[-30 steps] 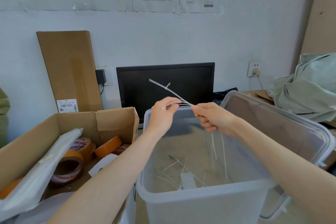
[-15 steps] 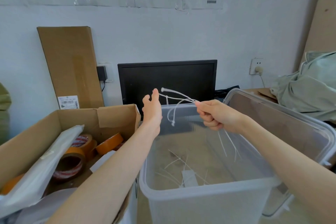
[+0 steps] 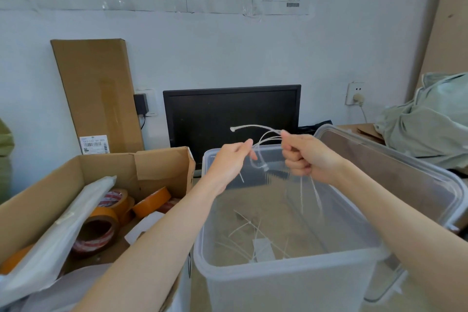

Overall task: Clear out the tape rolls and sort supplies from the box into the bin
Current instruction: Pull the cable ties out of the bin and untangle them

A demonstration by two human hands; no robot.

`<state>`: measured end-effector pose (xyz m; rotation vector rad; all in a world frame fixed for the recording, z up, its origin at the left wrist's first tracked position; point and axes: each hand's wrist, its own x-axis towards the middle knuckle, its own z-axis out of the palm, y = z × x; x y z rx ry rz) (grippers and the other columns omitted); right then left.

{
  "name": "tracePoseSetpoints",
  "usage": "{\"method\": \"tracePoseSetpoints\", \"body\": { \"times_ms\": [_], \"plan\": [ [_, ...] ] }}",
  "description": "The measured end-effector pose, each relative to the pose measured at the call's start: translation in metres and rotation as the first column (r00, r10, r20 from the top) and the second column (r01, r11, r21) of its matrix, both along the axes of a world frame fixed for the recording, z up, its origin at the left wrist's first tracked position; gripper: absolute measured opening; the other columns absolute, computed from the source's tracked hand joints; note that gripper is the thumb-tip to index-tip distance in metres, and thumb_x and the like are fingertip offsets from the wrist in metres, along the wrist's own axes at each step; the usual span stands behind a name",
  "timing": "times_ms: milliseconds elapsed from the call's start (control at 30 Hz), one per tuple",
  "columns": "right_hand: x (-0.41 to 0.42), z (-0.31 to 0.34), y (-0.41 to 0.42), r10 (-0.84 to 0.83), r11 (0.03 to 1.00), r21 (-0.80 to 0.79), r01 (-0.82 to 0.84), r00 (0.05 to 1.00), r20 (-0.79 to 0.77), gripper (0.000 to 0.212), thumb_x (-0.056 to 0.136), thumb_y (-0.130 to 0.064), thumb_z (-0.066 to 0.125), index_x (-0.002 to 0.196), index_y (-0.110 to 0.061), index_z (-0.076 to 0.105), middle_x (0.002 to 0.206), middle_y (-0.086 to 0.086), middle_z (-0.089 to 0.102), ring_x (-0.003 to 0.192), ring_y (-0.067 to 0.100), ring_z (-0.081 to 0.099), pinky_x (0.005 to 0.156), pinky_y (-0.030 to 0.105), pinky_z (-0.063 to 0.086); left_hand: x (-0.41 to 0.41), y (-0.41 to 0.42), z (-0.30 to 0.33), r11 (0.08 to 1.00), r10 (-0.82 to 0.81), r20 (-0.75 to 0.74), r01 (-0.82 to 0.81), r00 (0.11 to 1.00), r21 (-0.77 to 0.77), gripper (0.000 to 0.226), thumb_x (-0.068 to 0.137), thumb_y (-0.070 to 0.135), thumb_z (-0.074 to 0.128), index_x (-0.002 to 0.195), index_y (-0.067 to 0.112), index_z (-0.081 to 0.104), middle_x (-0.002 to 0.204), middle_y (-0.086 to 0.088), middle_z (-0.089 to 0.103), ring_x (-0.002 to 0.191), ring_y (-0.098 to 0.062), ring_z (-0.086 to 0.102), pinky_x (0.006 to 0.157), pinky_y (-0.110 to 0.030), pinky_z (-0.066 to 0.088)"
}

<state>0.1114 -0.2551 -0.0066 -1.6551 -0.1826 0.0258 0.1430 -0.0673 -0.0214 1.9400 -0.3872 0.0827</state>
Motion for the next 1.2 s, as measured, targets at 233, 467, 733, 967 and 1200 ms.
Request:
{"method": "tracePoseSetpoints", "body": {
  "times_ms": [233,467,733,967,1200],
  "plan": [
    [0.005,0.0,-0.011,-0.478,0.784,0.462,0.413,0.878,0.025,0.046,0.102,-0.033,0.039,0.059,-0.02,0.029,0.049,-0.003,0.023,0.04,0.01,0.017,0.037,0.024,0.016,0.011,0.002,-0.001,0.93,0.366,0.083,-0.36,0.927,-0.074,0.027,0.102,0.026,0.034,0.092,0.013,0.055,0.087,-0.003,0.053,0.074,-0.012,0.048,0.063,-0.018,0.039],
    [0.008,-0.002,-0.013,-0.438,0.798,0.479,0.366,0.898,0.045,0.041,0.095,-0.016,0.058,0.063,-0.019,0.033,0.051,-0.003,0.026,0.039,0.009,0.021,0.036,0.021,0.021,0.011,-0.002,-0.004,0.975,0.197,0.096,-0.185,0.976,-0.12,0.019,0.102,0.02,0.037,0.107,0.018,0.055,0.083,-0.003,0.056,0.075,-0.014,0.054,0.07,-0.02,0.048],
    [0.006,-0.001,-0.001,-0.206,0.933,0.319,0.167,0.974,0.096,0.038,0.091,-0.009,0.06,0.062,-0.019,0.038,0.048,-0.007,0.023,0.039,0.008,0.02,0.036,0.019,0.021,0.003,-0.005,-0.009,0.985,-0.144,0.224,0.119,0.964,0.123,0.025,0.101,0.018,0.04,0.092,0.015,0.062,0.068,0.003,0.06,0.055,-0.005,0.053,0.054,-0.013,0.043],
    [0.006,-0.004,0.003,-0.256,0.948,0.213,0.235,0.963,0.08,0.023,0.094,-0.013,0.059,0.072,-0.012,0.057,0.052,-0.004,0.026,0.041,0.007,0.022,0.036,0.018,0.023,-0.002,-0.006,-0.009,0.97,-0.218,0.244,0.182,0.945,0.163,0.026,0.102,0.022,0.039,0.089,0.019,0.061,0.068,0.006,0.062,0.055,-0.004,0.053,0.053,-0.012,0.041],
    [0.006,-0.003,0.002,-0.2,0.959,0.225,0.173,0.974,0.105,0.008,0.089,-0.001,0.061,0.094,-0.003,0.068,0.05,-0.005,0.032,0.041,0.006,0.025,0.036,0.017,0.024,0.0,-0.004,-0.008,0.97,-0.201,0.184,0.169,0.962,0.174,0.025,0.102,0.021,0.04,0.089,0.018,0.061,0.067,0.004,0.061,0.05,-0.003,0.054,0.048,-0.013,0.042]
  ]
}}
